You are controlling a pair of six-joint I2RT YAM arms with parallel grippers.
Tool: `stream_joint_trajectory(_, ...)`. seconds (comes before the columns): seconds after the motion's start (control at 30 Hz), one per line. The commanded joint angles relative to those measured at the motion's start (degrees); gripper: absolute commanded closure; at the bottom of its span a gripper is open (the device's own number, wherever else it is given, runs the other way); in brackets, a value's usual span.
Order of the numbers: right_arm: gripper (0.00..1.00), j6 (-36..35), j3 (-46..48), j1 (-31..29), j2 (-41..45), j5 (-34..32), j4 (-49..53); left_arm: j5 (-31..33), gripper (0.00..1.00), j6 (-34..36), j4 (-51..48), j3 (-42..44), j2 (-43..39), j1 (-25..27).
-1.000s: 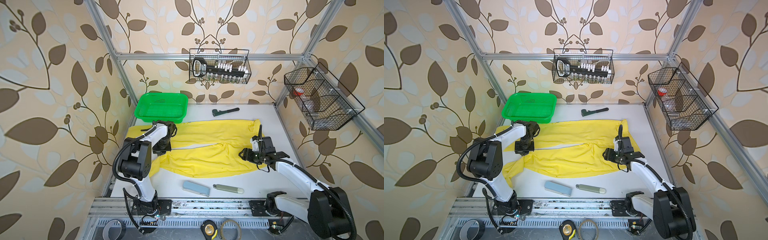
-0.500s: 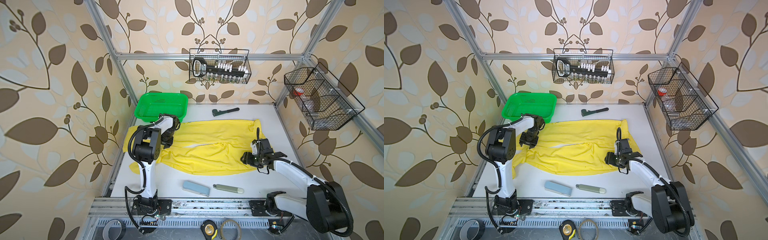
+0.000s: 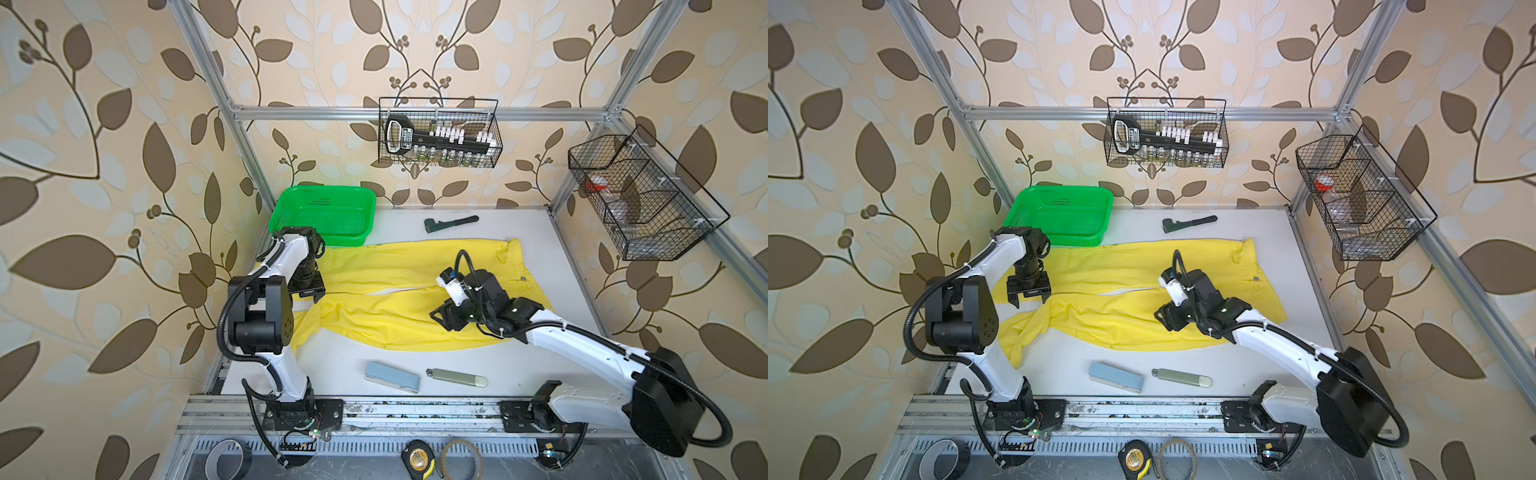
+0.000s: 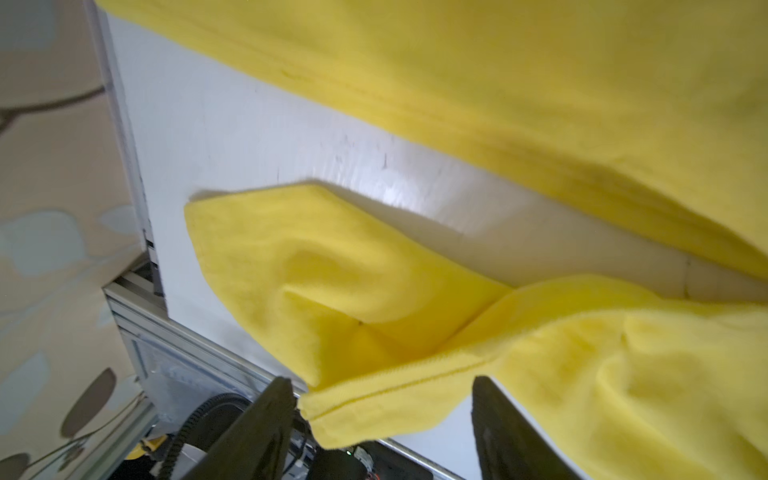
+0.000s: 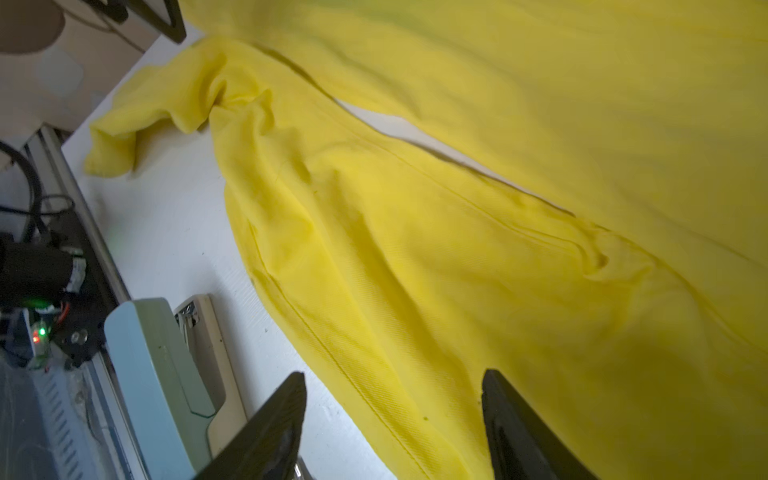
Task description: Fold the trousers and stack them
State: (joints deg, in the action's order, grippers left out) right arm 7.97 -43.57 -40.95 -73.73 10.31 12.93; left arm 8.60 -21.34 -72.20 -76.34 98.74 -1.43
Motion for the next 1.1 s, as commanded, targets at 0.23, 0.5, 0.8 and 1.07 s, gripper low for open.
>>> stream_joint_trajectory(0.23,0.33,-8.5,-4.8,-8.7,-11.0,-1.2,-8.8,-3.9,0.26,-21.2,2.0,18.4,-19.6,0.4)
stream_joint_trajectory(0.5,0.32,-11.2,-7.6,-10.1,-14.2,-0.7,-10.0,-3.3,0.25,-32.7,13.5,28.3,-22.2,-1.5)
stream_joint_trajectory(0.8,0.33,-12.8,-10.9,-14.9,-21.4,-0.4,-10.7,7.3,0.38,-28.2,14.2,27.1,-18.4,-2.5)
stream_joint_trajectory(1.07,0.35,-12.9,-13.7,-18.5,-28.1,-2.5,-9.8,12.5,0.71,-24.3,16.4,25.5,-17.0,-2.8)
